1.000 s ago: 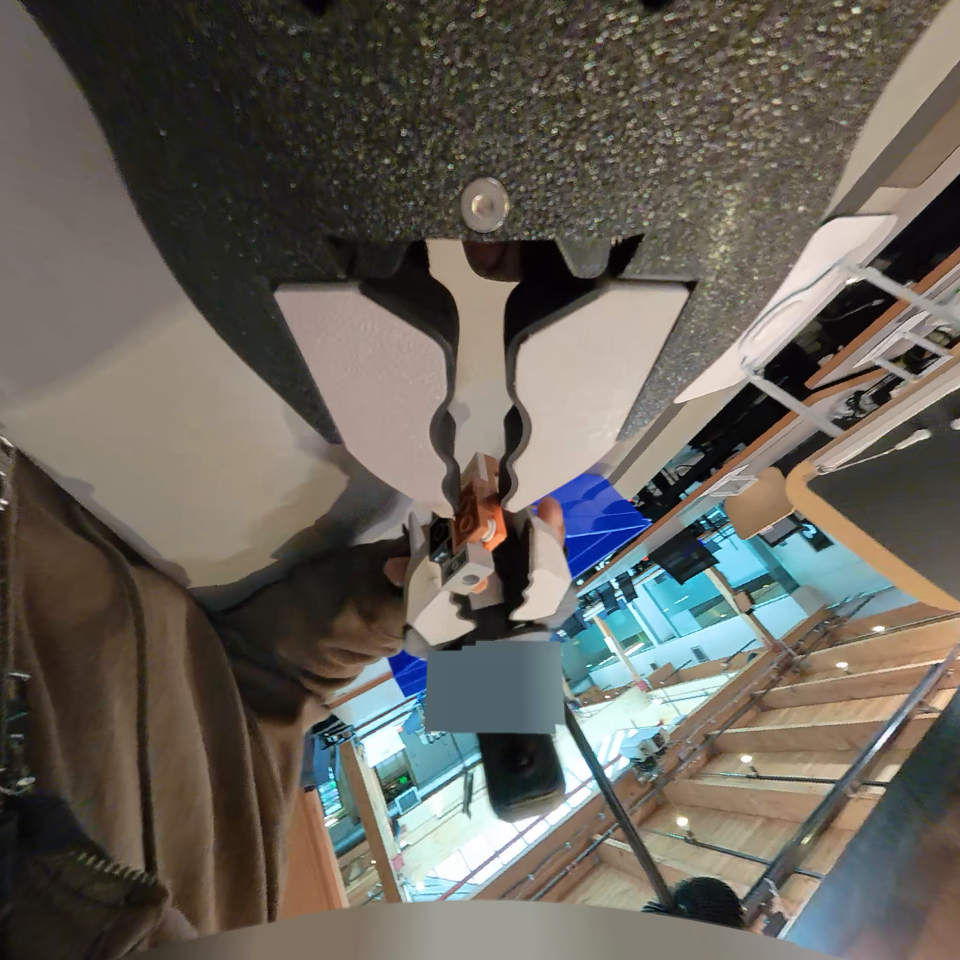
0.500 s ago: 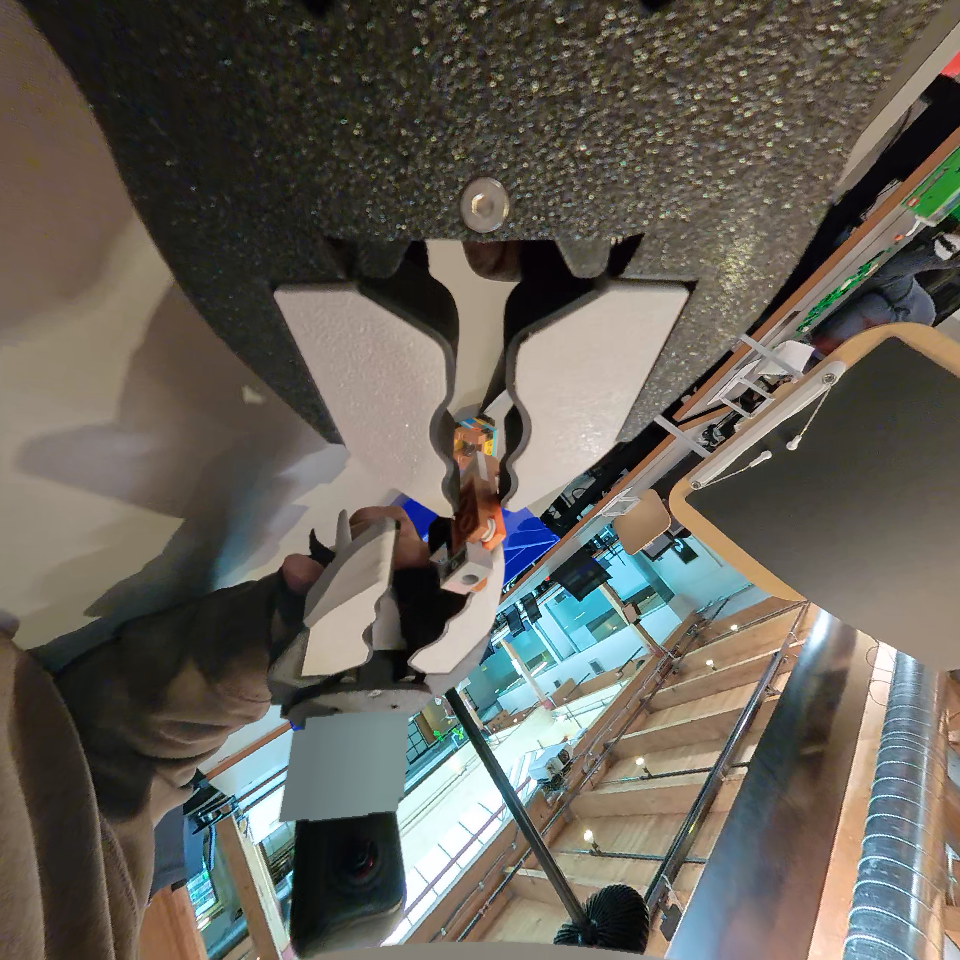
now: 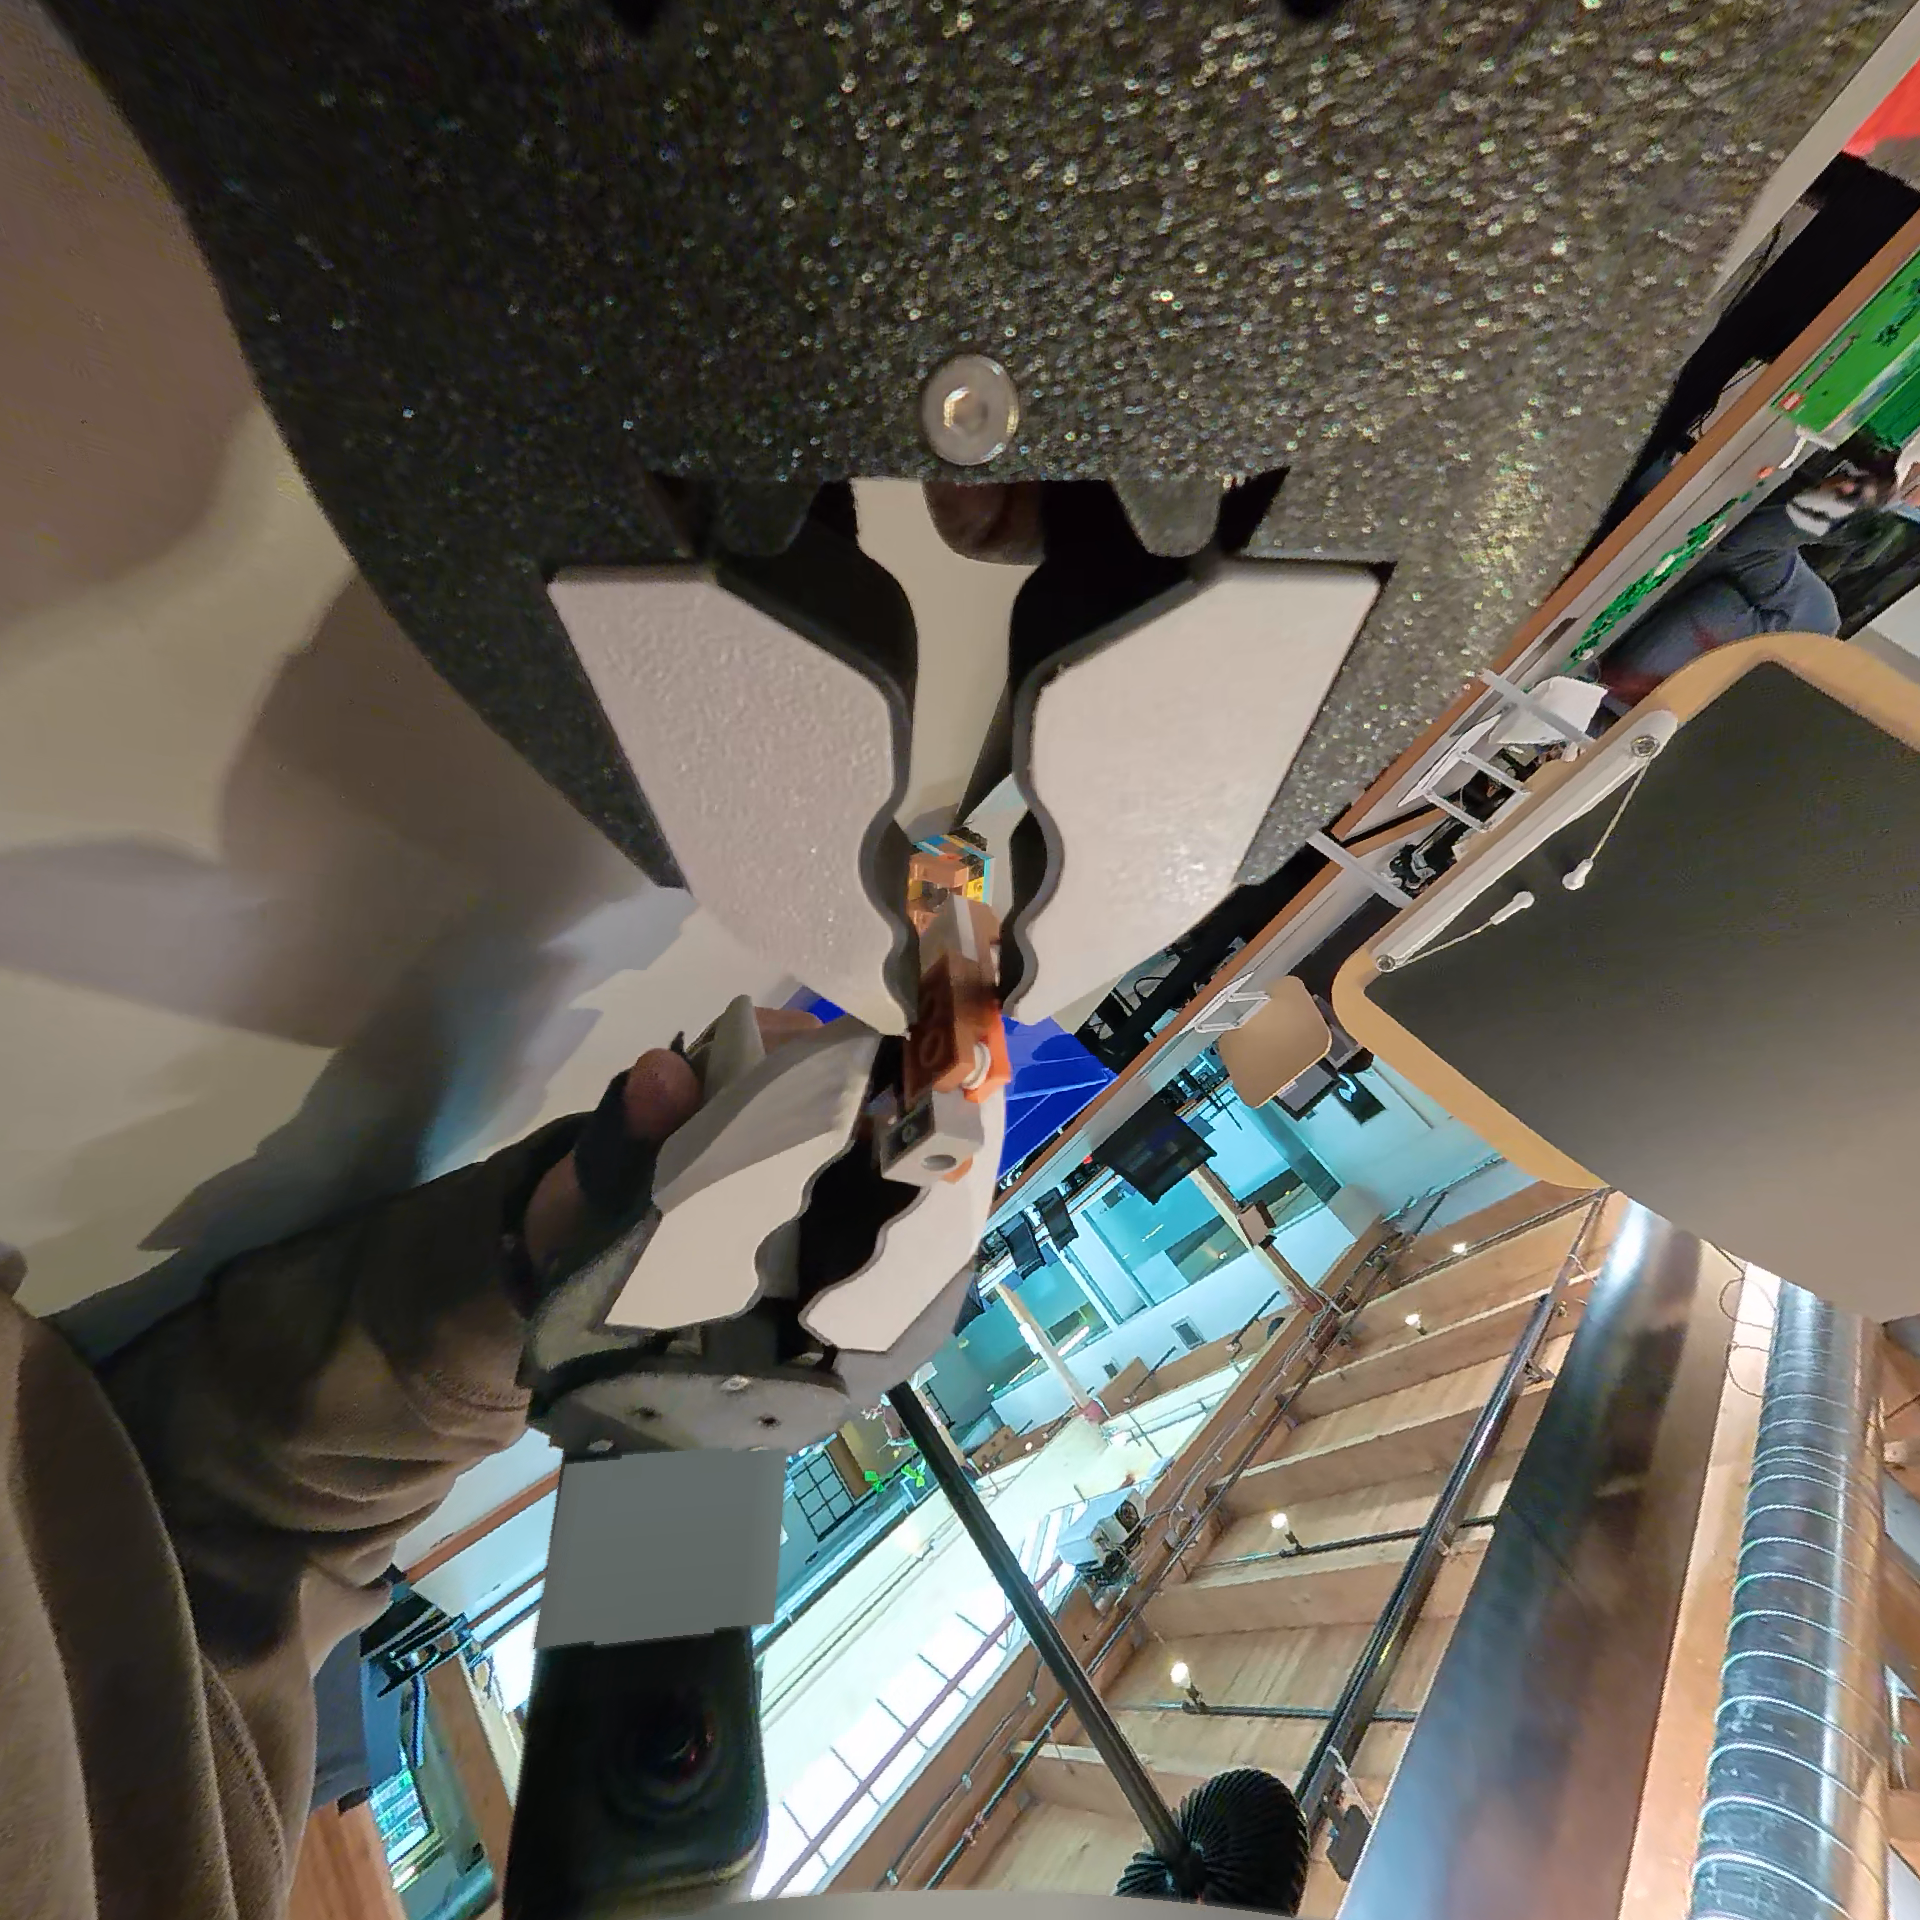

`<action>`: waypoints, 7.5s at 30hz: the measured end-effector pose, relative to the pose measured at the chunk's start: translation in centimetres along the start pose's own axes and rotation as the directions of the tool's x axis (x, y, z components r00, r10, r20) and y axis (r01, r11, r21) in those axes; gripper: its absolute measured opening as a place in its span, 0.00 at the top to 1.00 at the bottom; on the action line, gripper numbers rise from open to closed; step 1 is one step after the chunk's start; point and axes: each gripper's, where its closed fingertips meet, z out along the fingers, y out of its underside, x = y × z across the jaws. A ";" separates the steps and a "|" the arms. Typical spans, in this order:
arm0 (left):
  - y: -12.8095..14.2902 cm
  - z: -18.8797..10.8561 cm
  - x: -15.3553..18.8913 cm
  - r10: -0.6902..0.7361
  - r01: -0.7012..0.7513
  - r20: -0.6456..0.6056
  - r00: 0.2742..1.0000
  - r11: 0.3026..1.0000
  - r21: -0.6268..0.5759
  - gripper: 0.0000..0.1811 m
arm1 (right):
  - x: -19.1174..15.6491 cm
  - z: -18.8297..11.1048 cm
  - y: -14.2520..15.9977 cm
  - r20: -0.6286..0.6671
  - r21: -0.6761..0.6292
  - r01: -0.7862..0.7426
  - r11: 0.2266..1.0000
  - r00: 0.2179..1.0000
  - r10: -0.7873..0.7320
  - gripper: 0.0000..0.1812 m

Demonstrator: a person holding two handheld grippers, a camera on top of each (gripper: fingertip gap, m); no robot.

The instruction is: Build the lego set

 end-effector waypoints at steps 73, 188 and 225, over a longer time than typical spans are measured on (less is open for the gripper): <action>-1.9 1.2 0.2 -0.366 0.366 -0.114 0.924 0.930 -0.019 0.92 | 0.7 -1.3 -1.0 0.049 0.271 -0.144 0.952 0.989 0.136 0.91; 1.6 3.7 -1.1 -0.805 0.821 -0.161 0.571 0.563 0.098 0.91 | 3.8 -1.7 2.7 0.221 0.085 -0.909 0.409 0.417 0.881 0.87; 1.1 3.8 -0.5 -0.763 0.777 -0.173 0.623 0.628 0.031 0.92 | 3.3 -2.1 2.3 0.299 0.118 -0.900 0.419 0.434 0.850 0.85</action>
